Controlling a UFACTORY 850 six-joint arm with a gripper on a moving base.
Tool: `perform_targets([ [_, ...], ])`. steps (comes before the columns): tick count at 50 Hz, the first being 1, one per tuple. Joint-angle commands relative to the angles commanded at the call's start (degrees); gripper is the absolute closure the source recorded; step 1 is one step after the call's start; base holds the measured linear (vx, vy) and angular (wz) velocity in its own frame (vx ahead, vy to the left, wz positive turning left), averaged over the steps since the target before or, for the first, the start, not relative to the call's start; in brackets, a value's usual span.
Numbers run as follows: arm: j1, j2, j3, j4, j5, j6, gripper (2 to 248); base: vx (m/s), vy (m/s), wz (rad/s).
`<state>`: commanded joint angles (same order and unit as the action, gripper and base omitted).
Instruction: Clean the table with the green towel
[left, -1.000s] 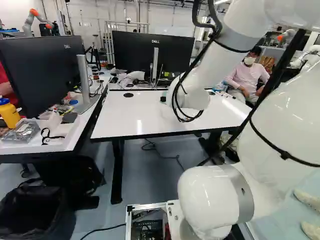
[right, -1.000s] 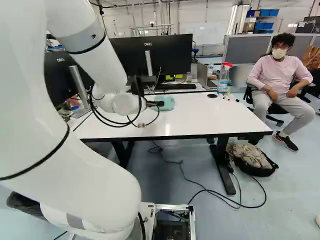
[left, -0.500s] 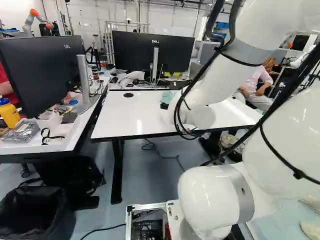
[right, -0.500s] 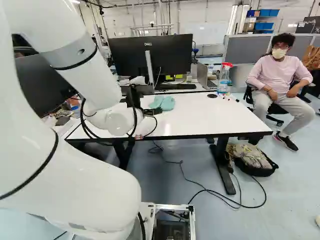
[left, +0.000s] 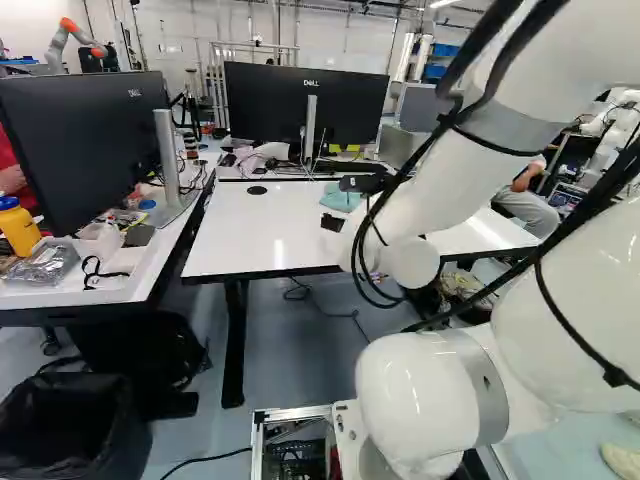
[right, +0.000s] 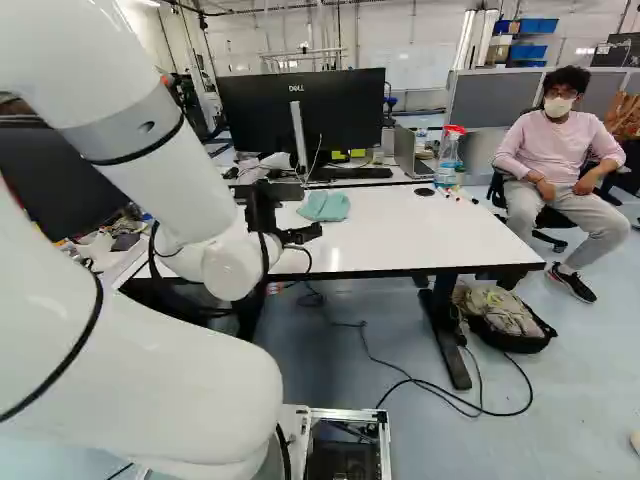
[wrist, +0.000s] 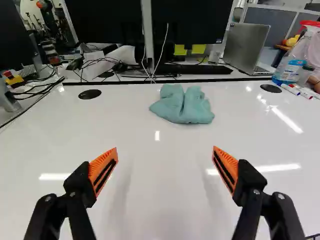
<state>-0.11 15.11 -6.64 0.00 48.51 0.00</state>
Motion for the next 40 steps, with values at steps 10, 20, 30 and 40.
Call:
perform_targets([
  [10,0.08,0.61,1.13,0.0,1.03,0.0,3,0.0,0.0,0.0],
  [20,0.11,0.88,1.61,0.0,1.47,0.0,3,0.0,0.0,0.0],
  [30,0.11,0.89,1.64,0.0,1.49,0.0,3,0.0,0.0,0.0],
  [40,0.11,0.89,1.64,0.0,1.49,0.0,3,0.0,0.0,0.0],
])
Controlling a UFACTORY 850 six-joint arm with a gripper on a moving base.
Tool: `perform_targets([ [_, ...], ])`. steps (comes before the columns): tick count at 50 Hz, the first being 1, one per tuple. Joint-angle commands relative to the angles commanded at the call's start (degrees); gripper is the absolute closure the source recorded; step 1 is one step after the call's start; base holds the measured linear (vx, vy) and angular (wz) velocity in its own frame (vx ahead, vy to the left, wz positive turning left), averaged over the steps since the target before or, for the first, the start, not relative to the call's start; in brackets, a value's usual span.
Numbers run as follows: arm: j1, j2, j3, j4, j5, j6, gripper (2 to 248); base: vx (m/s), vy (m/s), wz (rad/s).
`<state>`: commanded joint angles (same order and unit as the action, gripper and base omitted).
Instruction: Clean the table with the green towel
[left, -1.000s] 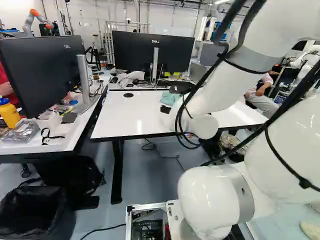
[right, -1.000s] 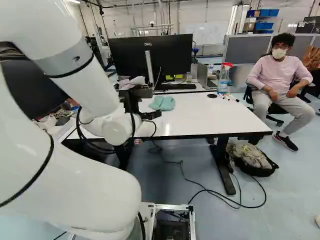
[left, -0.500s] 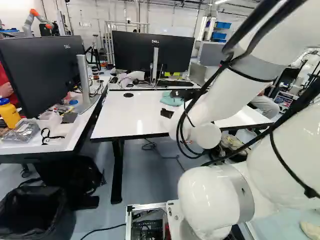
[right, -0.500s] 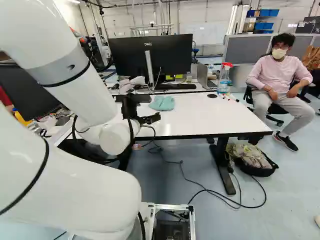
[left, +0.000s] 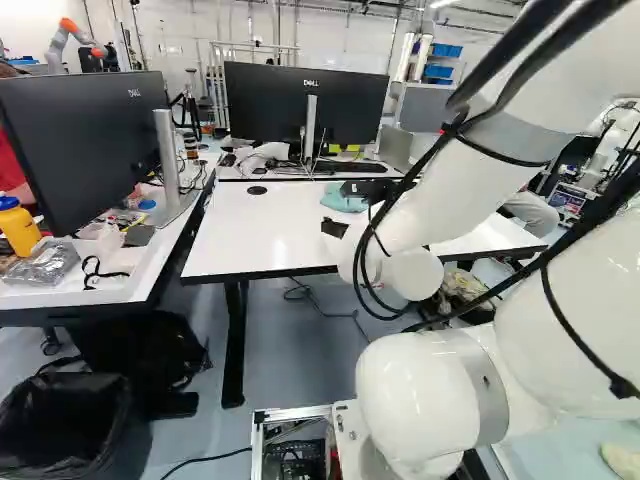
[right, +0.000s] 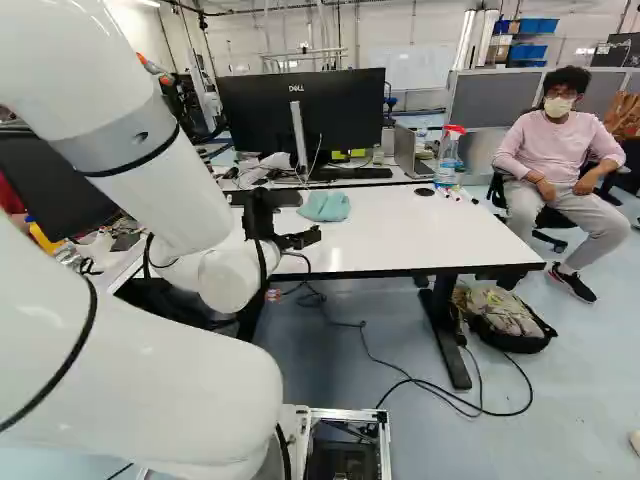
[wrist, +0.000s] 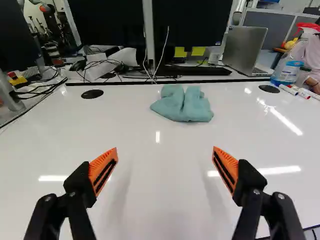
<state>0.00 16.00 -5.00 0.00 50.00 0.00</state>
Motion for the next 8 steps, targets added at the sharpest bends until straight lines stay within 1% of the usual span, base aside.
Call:
perform_targets([
  [8,0.0,0.0,0.0,0.0,0.0,0.0,3,0.0,0.0,0.0],
])
